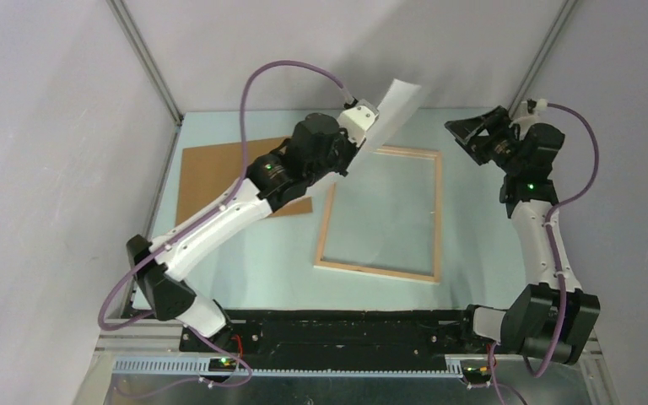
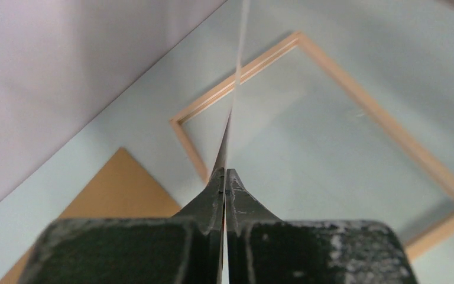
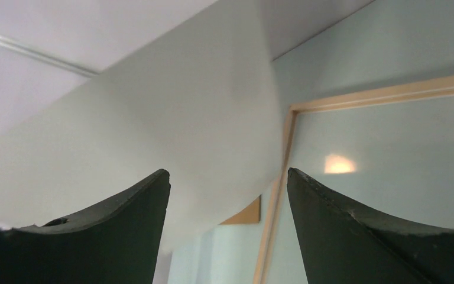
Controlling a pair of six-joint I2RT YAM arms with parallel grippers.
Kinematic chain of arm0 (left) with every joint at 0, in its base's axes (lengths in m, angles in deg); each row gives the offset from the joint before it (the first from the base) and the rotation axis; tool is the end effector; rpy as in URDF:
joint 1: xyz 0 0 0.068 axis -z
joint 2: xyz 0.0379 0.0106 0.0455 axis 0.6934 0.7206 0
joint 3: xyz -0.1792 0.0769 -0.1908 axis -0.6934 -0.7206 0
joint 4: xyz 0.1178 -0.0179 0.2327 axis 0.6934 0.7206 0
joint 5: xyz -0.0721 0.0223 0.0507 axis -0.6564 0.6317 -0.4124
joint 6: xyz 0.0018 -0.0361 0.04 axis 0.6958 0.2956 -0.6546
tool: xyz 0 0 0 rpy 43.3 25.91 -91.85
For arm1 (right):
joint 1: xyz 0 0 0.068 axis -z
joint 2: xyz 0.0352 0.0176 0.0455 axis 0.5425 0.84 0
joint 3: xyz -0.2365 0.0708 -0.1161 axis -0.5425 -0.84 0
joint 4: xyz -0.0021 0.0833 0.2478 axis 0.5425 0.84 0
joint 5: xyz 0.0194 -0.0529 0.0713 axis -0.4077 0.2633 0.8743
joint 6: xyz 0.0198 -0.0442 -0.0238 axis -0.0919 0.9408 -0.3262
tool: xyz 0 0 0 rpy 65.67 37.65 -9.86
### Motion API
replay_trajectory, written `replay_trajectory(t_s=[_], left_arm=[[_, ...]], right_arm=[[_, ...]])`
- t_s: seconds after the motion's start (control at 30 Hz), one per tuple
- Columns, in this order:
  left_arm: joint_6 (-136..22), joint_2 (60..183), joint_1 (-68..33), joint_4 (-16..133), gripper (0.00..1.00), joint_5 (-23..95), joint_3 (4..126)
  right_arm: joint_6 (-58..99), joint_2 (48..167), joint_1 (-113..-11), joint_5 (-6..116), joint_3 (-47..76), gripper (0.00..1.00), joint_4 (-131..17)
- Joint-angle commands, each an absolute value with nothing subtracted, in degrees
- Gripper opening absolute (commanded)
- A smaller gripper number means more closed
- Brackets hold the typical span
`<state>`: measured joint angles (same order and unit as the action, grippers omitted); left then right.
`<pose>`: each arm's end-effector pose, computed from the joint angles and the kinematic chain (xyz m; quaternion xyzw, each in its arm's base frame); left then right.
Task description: Put the photo into the frame
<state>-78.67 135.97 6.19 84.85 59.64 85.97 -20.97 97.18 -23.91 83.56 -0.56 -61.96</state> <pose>0.2387 -0.2706 0.4146 0.3426 0.7425 -0.0874 0.5690 0.2882 -0.0243 0.3643 0.1620 0.7221 0.4294 0.5176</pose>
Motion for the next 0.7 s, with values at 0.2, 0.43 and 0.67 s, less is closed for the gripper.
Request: replay_trajectory(t_s=[0.2, 0.43, 0.67], left_arm=[[-57.57, 129.20, 2.39, 89.23, 0.00, 30.54, 93.62], [-42.96, 130.45, -4.42, 82.73, 0.00, 10.73, 90.78], [-27.27, 134.56, -10.96, 66.31, 0.00, 1.50, 77.50]], right_arm=[[-14.76, 97.63, -14.16, 86.59, -2.58, 0.76, -59.82], [-12.05, 97.87, -12.74, 86.72, -3.20, 0.74, -58.47], [-10.46, 97.95, -12.73, 86.28, -3.90, 0.74, -58.19]])
